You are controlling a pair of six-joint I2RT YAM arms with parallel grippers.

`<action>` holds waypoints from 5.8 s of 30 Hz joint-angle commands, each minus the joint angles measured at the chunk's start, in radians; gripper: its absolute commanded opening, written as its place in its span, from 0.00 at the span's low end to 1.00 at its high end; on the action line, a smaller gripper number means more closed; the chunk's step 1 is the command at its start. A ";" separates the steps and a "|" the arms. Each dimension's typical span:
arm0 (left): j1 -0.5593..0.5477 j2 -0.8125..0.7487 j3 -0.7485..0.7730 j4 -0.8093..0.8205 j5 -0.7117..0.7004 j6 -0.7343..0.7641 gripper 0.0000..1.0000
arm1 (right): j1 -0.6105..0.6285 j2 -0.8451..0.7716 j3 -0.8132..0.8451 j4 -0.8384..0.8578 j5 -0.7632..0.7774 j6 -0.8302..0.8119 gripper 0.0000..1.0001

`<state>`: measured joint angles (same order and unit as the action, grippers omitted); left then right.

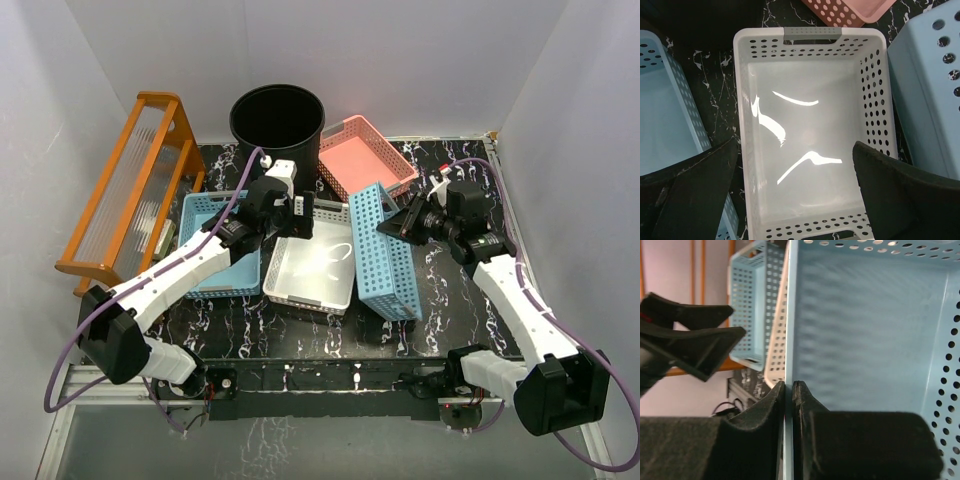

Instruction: Turn the large container upside down

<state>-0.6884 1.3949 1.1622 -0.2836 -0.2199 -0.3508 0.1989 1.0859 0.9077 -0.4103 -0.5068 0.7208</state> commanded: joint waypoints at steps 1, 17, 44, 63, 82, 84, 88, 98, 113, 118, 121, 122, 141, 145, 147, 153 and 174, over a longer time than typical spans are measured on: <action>0.001 -0.004 0.016 0.002 -0.015 0.031 0.98 | -0.022 -0.037 -0.006 0.204 -0.143 0.170 0.00; 0.001 0.031 0.030 -0.032 -0.041 0.059 0.99 | -0.416 0.022 -0.161 0.105 -0.375 -0.007 0.00; 0.001 0.038 0.028 -0.016 0.029 0.065 0.98 | -0.484 0.023 0.081 -0.345 0.662 -0.293 0.79; 0.001 -0.020 -0.018 0.011 0.061 0.052 0.99 | -0.457 0.116 0.306 -0.109 0.035 -0.241 0.80; 0.001 -0.085 -0.065 -0.004 0.031 0.049 0.99 | -0.033 0.542 0.430 -0.230 0.128 -0.330 0.98; 0.001 -0.086 -0.060 -0.009 0.038 0.050 0.99 | -0.028 0.534 0.393 -0.214 0.136 -0.316 0.98; 0.001 -0.088 -0.067 0.005 0.052 0.052 0.98 | -0.027 0.505 0.315 -0.171 0.136 -0.293 0.98; 0.001 -0.045 -0.059 0.009 0.085 0.051 0.98 | -0.026 0.353 0.143 -0.357 0.366 -0.264 0.98; -0.002 0.054 0.039 -0.009 0.315 0.086 0.99 | -0.026 0.281 0.279 -0.245 0.291 -0.244 0.98; -0.072 0.121 0.102 -0.067 0.269 0.073 0.99 | -0.026 0.381 0.249 -0.100 0.241 -0.194 0.98; -0.078 0.120 0.083 -0.054 0.273 0.059 0.98 | -0.027 0.444 0.242 -0.083 0.300 -0.203 0.98; -0.079 0.120 0.081 -0.054 0.275 0.057 0.99 | -0.026 0.467 0.253 -0.113 0.340 -0.214 0.98; -0.208 0.364 0.219 -0.128 0.111 -0.117 0.98 | -0.027 0.136 0.274 -0.227 0.334 -0.171 0.98; -0.242 0.427 0.255 -0.093 0.059 -0.135 0.95 | -0.027 0.038 0.303 -0.182 0.423 -0.160 0.98; -0.263 0.474 0.283 -0.095 0.028 -0.150 0.91 | -0.027 0.017 0.305 -0.180 0.465 -0.160 0.98; -0.289 0.559 0.356 -0.134 0.000 -0.161 0.55 | -0.027 0.009 0.290 -0.203 0.483 -0.157 0.98; -0.244 0.329 0.498 -0.055 0.783 -0.286 0.00 | -0.028 -0.081 0.429 -0.260 0.983 -0.227 0.98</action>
<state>-0.9699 1.8099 1.6516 -0.4576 0.3336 -0.5362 0.1745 1.0439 1.2621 -0.6937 0.3229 0.5228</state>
